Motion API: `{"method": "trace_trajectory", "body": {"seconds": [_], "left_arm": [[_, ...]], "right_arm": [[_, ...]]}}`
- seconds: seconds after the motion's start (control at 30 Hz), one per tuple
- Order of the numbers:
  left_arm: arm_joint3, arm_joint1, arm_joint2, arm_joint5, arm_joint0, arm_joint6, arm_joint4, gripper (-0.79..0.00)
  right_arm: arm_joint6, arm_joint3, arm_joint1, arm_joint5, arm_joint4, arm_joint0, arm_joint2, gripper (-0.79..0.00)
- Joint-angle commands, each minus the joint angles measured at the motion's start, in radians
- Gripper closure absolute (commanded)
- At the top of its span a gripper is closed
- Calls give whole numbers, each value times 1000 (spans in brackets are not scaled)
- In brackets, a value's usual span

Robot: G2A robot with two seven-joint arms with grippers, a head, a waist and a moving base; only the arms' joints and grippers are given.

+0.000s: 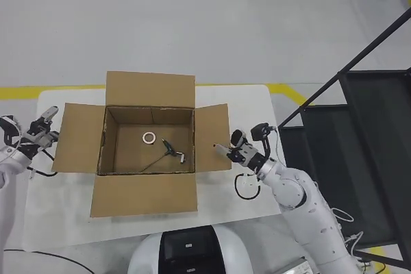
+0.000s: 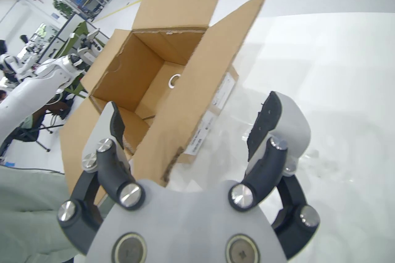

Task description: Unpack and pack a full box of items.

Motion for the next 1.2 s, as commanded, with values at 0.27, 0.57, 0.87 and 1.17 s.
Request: {"method": "trace_trajectory", "body": {"seconds": [0.27,0.57,0.87,1.17], "left_arm": [[-151,9,-71,31,57,-292,-256,-785],[-303,-2,17,47,66,-335,-271,-785],[-283,-15,133,-14,34,-258,-108,-785],[-326,-8,145,-143,51,-163,105,-785]], "right_arm": [[30,-66,-6,-114,81,38,-105,-785],[69,8,-30,-116,35,166,-288,-785],[137,64,-60,-22,-135,310,-443,-785],[184,81,-68,10,-203,345,-495,-785]]}}
